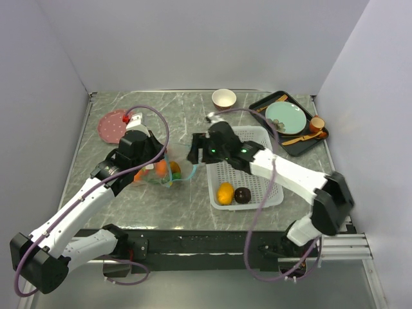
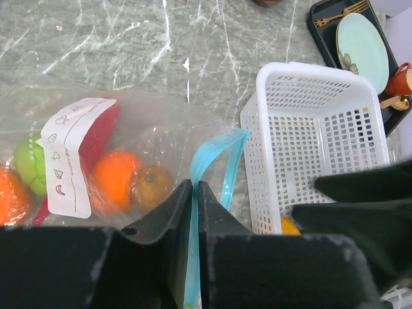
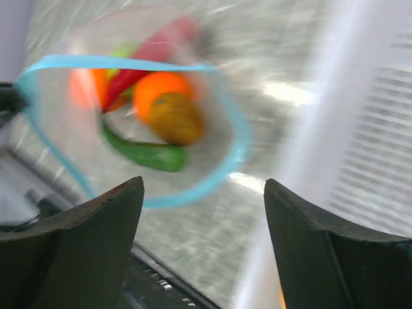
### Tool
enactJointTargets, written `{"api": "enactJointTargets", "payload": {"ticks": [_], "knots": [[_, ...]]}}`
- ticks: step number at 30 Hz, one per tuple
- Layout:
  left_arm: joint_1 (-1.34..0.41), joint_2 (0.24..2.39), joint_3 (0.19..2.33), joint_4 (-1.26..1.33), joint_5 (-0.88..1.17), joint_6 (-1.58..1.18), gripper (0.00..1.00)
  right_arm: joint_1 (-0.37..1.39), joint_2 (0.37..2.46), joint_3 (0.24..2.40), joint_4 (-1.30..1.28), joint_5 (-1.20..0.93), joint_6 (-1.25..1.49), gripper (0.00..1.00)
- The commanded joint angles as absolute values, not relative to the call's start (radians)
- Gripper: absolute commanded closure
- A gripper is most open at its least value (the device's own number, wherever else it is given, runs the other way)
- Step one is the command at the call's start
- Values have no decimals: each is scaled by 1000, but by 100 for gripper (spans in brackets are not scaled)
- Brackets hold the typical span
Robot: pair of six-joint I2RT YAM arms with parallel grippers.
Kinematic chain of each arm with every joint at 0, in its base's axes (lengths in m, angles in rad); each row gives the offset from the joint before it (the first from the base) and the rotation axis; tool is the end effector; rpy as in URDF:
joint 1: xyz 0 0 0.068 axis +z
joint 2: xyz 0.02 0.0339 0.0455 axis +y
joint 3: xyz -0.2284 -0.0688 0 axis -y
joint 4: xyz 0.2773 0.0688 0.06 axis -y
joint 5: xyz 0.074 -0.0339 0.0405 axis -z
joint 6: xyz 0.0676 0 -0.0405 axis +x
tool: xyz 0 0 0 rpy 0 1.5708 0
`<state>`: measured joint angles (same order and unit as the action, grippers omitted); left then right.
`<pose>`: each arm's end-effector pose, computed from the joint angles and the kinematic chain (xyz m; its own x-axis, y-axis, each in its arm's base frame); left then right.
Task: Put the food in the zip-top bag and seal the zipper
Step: Place the fake vegetable in the zipper food storage bag, then pick up the fake fruit from the bin.
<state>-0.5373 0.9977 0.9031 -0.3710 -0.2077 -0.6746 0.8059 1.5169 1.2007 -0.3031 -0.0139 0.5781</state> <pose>0.2675 -0.1432 0.2760 -0.5152 -0.4045 -0.7556 0.0266 0.8737 -0.4858 0.2799 0.2930 0.2302 -0.7351 0.0232 -0.6776 -0.3911 0.8019 0.4517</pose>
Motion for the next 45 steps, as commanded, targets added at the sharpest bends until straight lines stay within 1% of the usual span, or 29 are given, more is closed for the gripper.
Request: {"api": "enactJointTargets", "payload": {"ticks": [1, 5, 6, 7, 10, 13, 17, 23, 26, 27, 29, 30, 33, 36, 38, 40, 41, 45], "knots": [[-537, 977, 922, -347, -225, -684, 86, 759, 1337, 1086, -462, 268, 606, 15], [-537, 977, 917, -345, -224, -684, 85, 710, 1258, 1009, -628, 356, 679, 15], [-537, 979, 916, -344, -224, -684, 86, 700, 1243, 979, -656, 403, 707, 11], [-537, 980, 916, -342, -221, -684, 85, 698, 1202, 960, -679, 406, 734, 8], [-537, 985, 916, -333, -212, -686, 85, 680, 1097, 865, -666, 344, 779, 2], [-537, 991, 920, -336, -204, -686, 86, 655, 1040, 809, -676, 296, 807, 1], [-537, 988, 908, -328, -203, -689, 86, 649, 1038, 772, -716, 247, 790, 1], [-535, 988, 903, -330, -198, -686, 86, 647, 1109, 746, -697, 196, 761, 4], [-537, 986, 905, -334, -206, -684, 85, 647, 1149, 742, -686, 187, 750, 7], [-537, 985, 905, -334, -206, -684, 85, 647, 1167, 744, -687, 186, 747, 10], [-537, 983, 904, -333, -203, -686, 85, 647, 1187, 750, -684, 183, 732, 12], [-537, 983, 900, -333, -202, -686, 86, 647, 1204, 753, -684, 180, 726, 16], [-537, 982, 900, -337, -207, -686, 86, 646, 1232, 758, -680, 183, 710, 20], [-537, 983, 903, -337, -207, -684, 85, 641, 1255, 764, -661, 178, 698, 27], [-537, 986, 905, -339, -206, -683, 86, 640, 1273, 770, -652, 172, 692, 35], [-537, 986, 910, -337, -207, -681, 85, 637, 1278, 775, -638, 173, 690, 39], [-537, 991, 911, -337, -209, -680, 85, 634, 1285, 778, -634, 175, 689, 43], [-537, 999, 916, -336, -203, -680, 85, 623, 1293, 802, -612, 186, 684, 49]]}}
